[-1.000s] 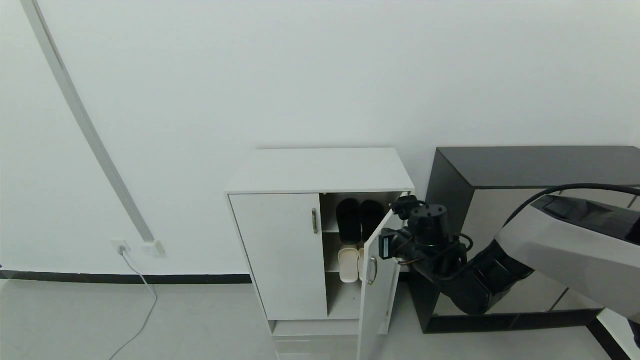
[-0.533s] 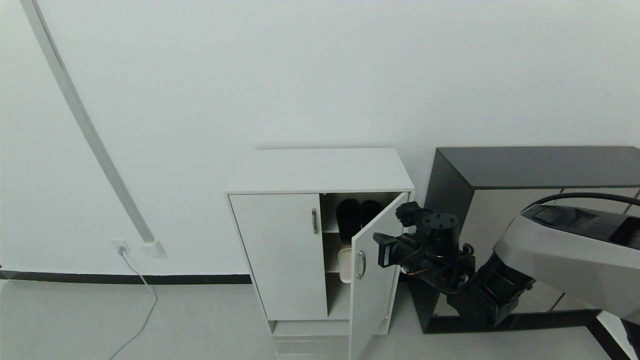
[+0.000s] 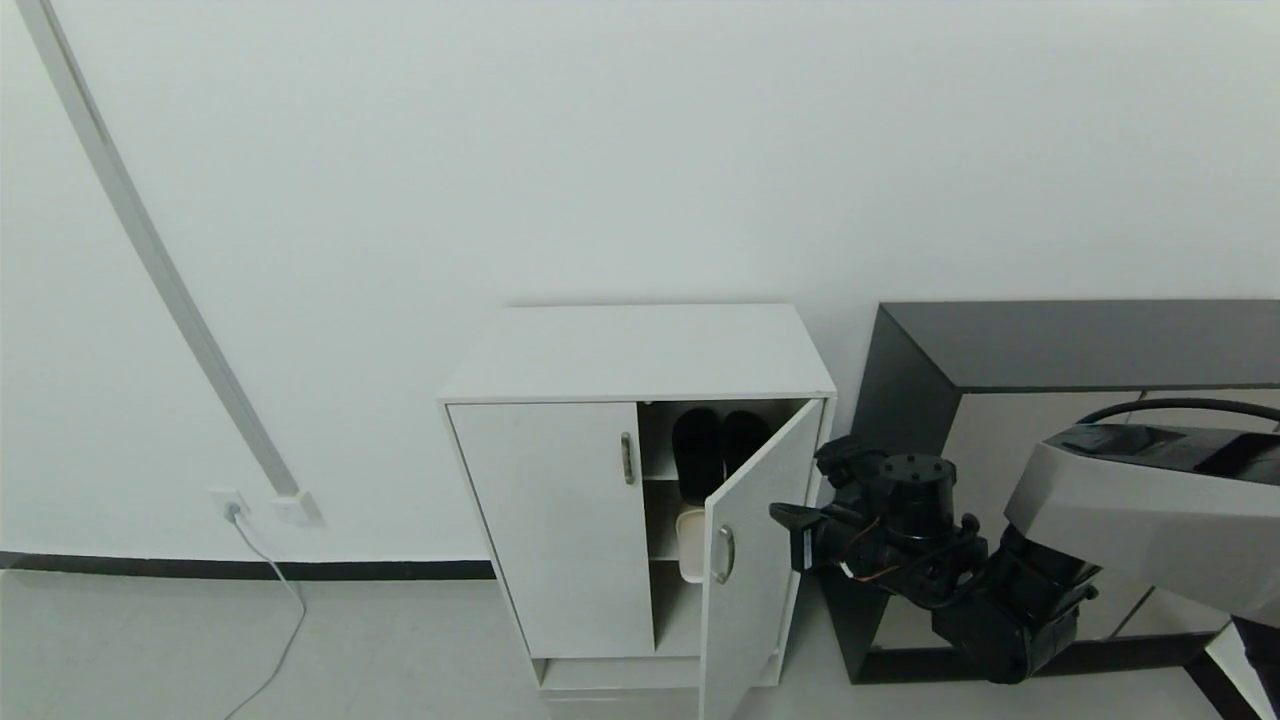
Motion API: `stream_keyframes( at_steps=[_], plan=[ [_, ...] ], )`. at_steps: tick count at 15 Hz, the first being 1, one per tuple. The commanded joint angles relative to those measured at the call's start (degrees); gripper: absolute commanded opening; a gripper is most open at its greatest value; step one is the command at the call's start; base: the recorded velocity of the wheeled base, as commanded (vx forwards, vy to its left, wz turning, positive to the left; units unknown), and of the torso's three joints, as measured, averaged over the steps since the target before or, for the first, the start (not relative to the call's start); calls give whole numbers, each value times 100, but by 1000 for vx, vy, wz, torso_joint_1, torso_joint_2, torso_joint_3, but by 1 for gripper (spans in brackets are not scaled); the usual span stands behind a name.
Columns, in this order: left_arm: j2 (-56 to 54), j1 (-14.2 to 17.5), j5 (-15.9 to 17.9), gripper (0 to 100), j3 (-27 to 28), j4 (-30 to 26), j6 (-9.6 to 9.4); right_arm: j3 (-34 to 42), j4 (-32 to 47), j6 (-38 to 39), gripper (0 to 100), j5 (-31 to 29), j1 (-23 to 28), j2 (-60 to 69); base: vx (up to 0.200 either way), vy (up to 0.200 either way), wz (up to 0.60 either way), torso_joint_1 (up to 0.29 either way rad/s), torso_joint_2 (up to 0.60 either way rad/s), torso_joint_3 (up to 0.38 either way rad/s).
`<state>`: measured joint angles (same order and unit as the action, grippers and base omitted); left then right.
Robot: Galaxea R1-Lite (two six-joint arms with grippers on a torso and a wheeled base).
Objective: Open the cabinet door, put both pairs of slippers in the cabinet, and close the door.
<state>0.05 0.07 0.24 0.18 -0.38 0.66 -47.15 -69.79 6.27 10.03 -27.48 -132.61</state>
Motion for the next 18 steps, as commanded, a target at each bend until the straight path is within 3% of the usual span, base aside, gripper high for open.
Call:
stream_keyframes(
  at_steps=[1, 7, 11, 17, 18],
  plan=[
    [4, 1, 2, 0, -1, 3, 4, 31, -17, -11, 0, 34, 14, -28, 0, 0, 0, 0, 0, 0],
    [4, 1, 2, 0, -1, 3, 4, 101, -17, -143, 0, 157, 6, -37, 0, 0, 0, 0, 0, 0],
    [4, 1, 2, 0, -1, 3, 4, -286, -26, -117, 0, 113, 6, -292, 0, 0, 0, 0, 0, 0],
    [4, 1, 2, 0, -1, 3, 4, -910, 1, -99, 0, -450, -3, -696, 0, 0, 0, 0, 0, 0],
    [4, 1, 2, 0, -1, 3, 4, -1200, 18, -99, 0, -828, -3, -854, 0, 0, 0, 0, 0, 0]
  ],
)
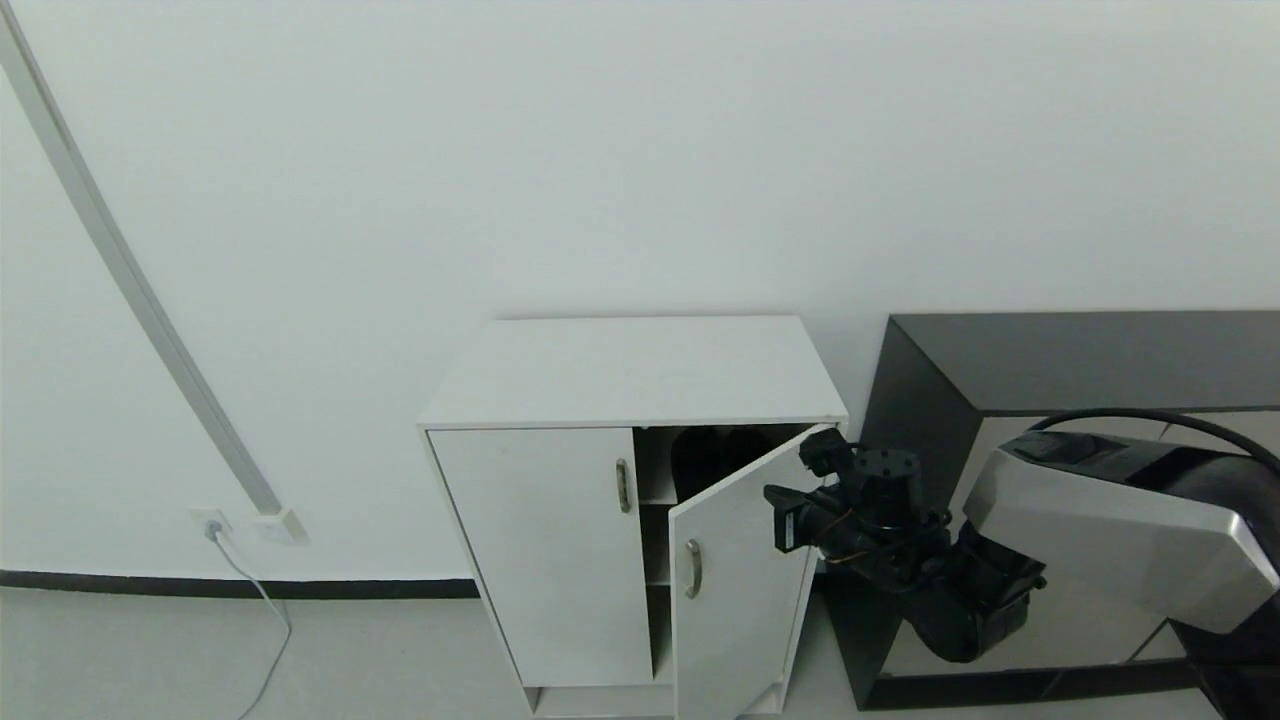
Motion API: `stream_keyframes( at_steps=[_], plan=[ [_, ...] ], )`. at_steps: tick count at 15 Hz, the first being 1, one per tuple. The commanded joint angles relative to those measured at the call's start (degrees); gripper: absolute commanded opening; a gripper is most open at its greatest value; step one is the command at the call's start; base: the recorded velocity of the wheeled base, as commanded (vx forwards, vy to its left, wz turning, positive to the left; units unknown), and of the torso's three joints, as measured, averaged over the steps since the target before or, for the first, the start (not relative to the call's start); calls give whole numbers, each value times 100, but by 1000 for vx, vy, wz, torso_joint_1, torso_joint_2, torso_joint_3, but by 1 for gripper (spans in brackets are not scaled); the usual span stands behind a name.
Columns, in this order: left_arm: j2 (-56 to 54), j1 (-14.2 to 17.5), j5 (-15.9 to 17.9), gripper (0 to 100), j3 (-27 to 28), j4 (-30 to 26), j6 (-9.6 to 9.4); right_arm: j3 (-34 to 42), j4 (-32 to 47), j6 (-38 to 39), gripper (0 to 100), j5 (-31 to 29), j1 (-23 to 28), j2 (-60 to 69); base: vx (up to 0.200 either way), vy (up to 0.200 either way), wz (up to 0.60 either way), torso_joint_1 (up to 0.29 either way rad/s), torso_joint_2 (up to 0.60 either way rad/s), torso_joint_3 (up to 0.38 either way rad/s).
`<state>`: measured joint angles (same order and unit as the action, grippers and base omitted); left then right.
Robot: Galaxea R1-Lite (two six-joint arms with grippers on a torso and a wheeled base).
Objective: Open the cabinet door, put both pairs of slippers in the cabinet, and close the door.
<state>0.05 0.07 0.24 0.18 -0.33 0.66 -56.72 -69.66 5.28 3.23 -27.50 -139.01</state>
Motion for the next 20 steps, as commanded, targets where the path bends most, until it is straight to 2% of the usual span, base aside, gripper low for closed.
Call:
stream_keyframes(
  at_steps=[1, 6, 11, 20],
  plan=[
    [4, 1, 2, 0, -1, -2, 4, -410, 49, 8, 0, -349, -1, -311, 0, 0, 0, 0, 0, 0],
    [4, 1, 2, 0, -1, -2, 4, -1183, 418, 140, 0, -1193, -27, -583, 0, 0, 0, 0, 0, 0],
    [4, 1, 2, 0, -1, -2, 4, -1719, 532, 140, 0, -1659, -27, -847, 0, 0, 0, 0, 0, 0],
    [4, 1, 2, 0, -1, -2, 4, -2027, 708, 140, 0, -1844, 8, -988, 0, 0, 0, 0, 0, 0]
  ],
)
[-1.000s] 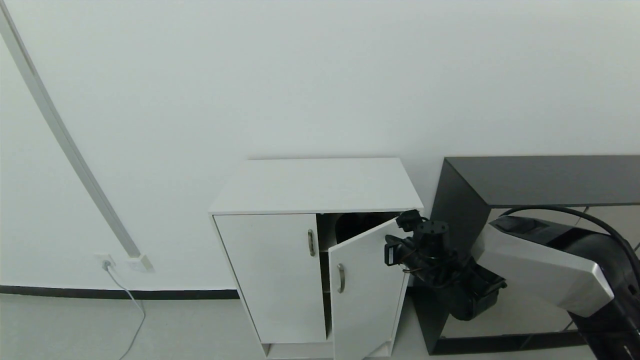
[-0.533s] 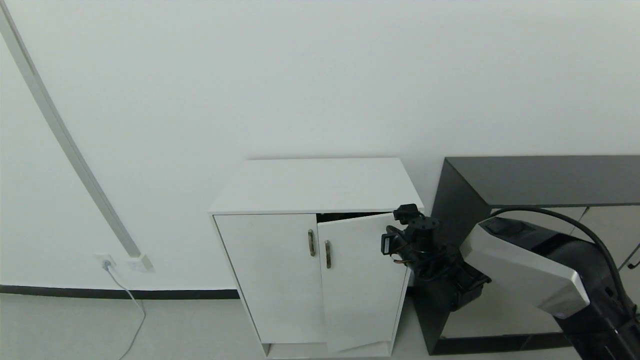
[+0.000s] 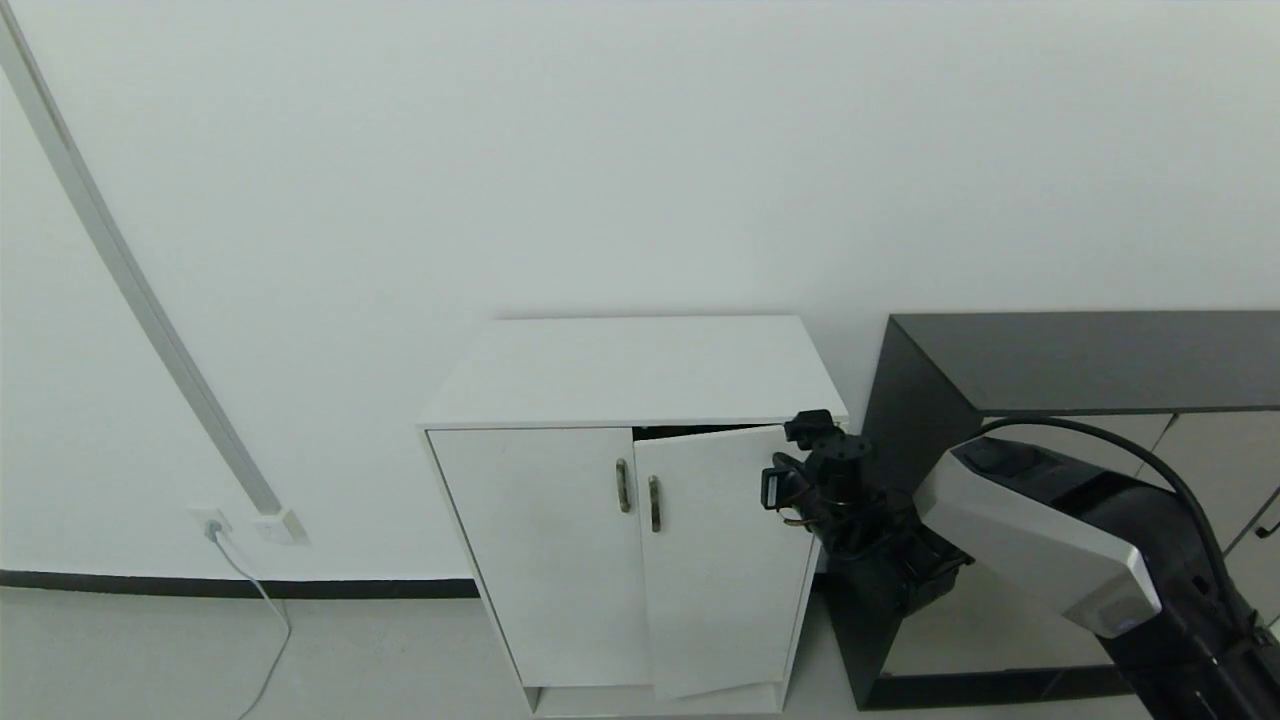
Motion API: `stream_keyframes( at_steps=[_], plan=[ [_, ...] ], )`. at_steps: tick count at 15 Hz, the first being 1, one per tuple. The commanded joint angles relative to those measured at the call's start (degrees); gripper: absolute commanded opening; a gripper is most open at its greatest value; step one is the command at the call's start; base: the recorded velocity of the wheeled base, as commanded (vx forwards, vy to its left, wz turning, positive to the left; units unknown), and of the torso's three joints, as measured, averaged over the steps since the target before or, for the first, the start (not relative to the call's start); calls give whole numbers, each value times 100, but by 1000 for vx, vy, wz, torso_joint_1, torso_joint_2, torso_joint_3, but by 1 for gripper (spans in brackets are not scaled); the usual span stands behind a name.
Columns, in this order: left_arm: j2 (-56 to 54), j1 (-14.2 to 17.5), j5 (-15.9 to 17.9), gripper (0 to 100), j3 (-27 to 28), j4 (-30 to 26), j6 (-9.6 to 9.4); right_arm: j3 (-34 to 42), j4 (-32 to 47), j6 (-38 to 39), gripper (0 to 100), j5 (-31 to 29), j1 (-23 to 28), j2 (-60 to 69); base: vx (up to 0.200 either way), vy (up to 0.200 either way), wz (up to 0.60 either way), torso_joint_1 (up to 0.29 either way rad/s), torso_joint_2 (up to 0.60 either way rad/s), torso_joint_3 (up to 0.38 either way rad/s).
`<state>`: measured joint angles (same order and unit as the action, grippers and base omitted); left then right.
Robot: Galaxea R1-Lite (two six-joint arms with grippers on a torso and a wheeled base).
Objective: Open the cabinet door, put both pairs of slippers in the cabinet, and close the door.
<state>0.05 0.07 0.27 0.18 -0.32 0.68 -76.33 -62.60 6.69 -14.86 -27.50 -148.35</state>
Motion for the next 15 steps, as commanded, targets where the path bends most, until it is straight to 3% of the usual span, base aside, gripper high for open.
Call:
stream_keyframes(
  at_steps=[1, 15],
  plan=[
    [4, 1, 0, 0, -1, -3, 2, -146, -7, -1, 0, -70, 8, -107, 0, 0, 0, 0, 0, 0],
    [4, 1, 0, 0, -1, -3, 2, -383, 99, -1, 0, -166, 87, -239, 0, 0, 0, 0, 0, 0]
  ],
)
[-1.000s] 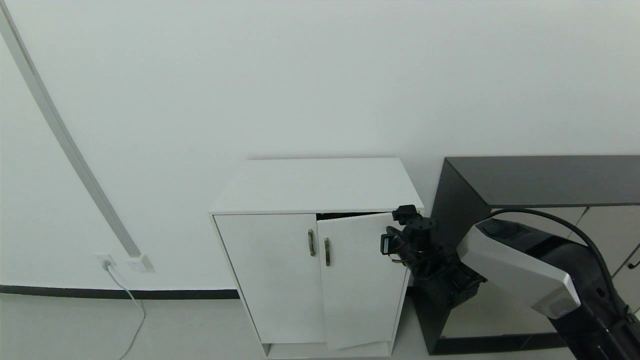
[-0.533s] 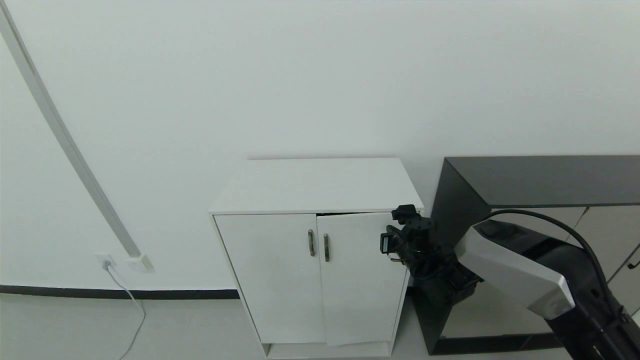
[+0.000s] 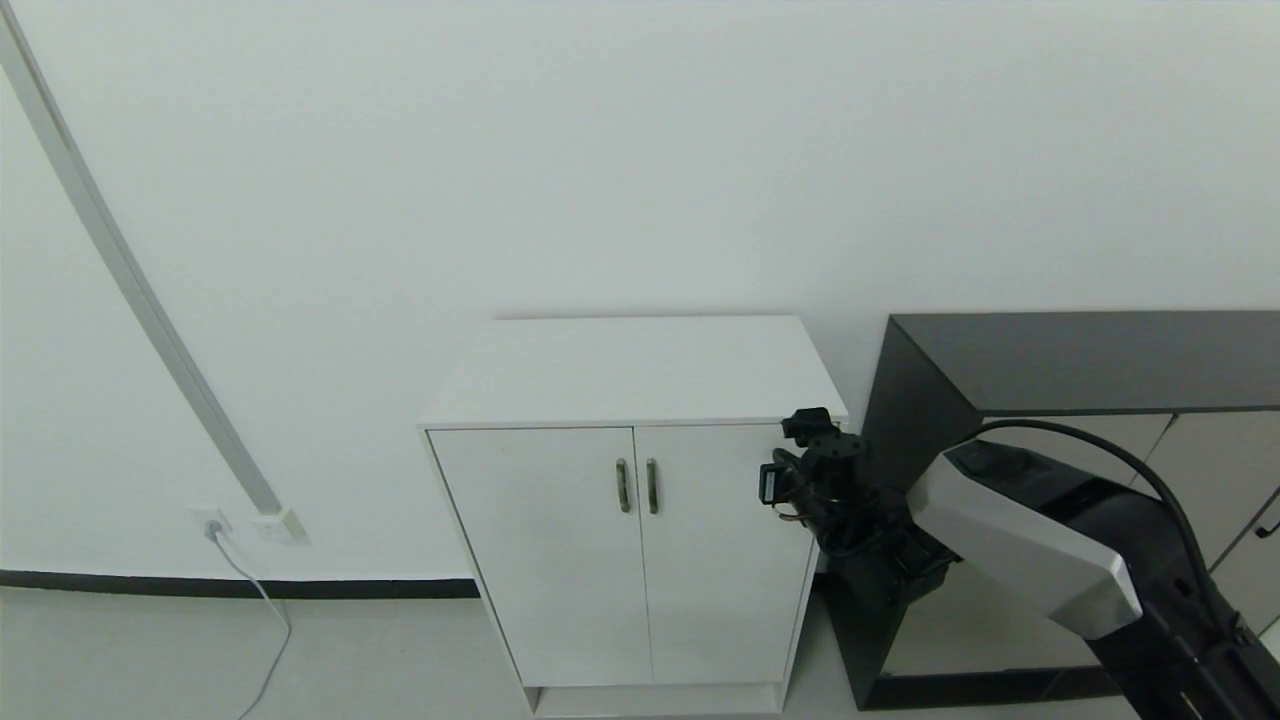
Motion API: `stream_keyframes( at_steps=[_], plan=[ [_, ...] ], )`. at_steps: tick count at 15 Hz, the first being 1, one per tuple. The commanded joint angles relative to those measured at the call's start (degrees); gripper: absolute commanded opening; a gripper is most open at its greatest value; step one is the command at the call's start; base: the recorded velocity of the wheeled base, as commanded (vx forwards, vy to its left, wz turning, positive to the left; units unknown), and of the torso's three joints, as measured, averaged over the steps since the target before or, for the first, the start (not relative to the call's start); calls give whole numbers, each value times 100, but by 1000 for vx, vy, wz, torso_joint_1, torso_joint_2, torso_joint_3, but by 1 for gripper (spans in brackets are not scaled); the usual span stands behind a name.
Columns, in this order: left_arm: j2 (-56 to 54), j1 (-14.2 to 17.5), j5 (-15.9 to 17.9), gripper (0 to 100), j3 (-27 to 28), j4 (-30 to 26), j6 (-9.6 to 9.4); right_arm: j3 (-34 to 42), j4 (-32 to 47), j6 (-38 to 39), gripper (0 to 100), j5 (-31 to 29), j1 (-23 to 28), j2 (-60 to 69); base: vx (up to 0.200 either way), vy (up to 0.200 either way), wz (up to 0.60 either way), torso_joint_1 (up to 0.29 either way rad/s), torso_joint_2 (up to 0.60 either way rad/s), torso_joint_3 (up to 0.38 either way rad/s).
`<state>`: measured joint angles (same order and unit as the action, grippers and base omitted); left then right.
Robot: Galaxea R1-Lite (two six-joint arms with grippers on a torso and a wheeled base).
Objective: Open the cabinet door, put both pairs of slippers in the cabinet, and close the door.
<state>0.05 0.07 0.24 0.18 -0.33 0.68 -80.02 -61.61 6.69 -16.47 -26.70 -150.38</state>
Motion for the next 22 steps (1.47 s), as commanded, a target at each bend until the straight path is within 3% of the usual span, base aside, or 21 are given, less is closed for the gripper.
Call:
stream_keyframes(
  at_steps=[1, 9, 14, 18, 22],
  plan=[
    [4, 1, 2, 0, -1, -2, 2, -14, 0, -1, 0, -5, 7, -35, 0, 0, 0, 0, 0, 0],
    [4, 1, 2, 0, -1, -2, 2, 30, -26, -1, 0, -14, -2, -9, 0, 0, 0, 0, 0, 0],
    [4, 1, 2, 0, -1, -2, 2, 927, -62, -1, 0, -14, -11, 747, 0, 0, 0, 0, 0, 0],
    [4, 1, 11, 0, -1, -2, 2, 2491, -255, -45, 0, -392, 77, 1907, 0, 0, 0, 0, 0, 0],
    [4, 1, 11, 0, -1, -2, 2, 4961, -1037, -45, 0, -498, 736, 3393, 0, 0, 0, 0, 0, 0]
  ],
)
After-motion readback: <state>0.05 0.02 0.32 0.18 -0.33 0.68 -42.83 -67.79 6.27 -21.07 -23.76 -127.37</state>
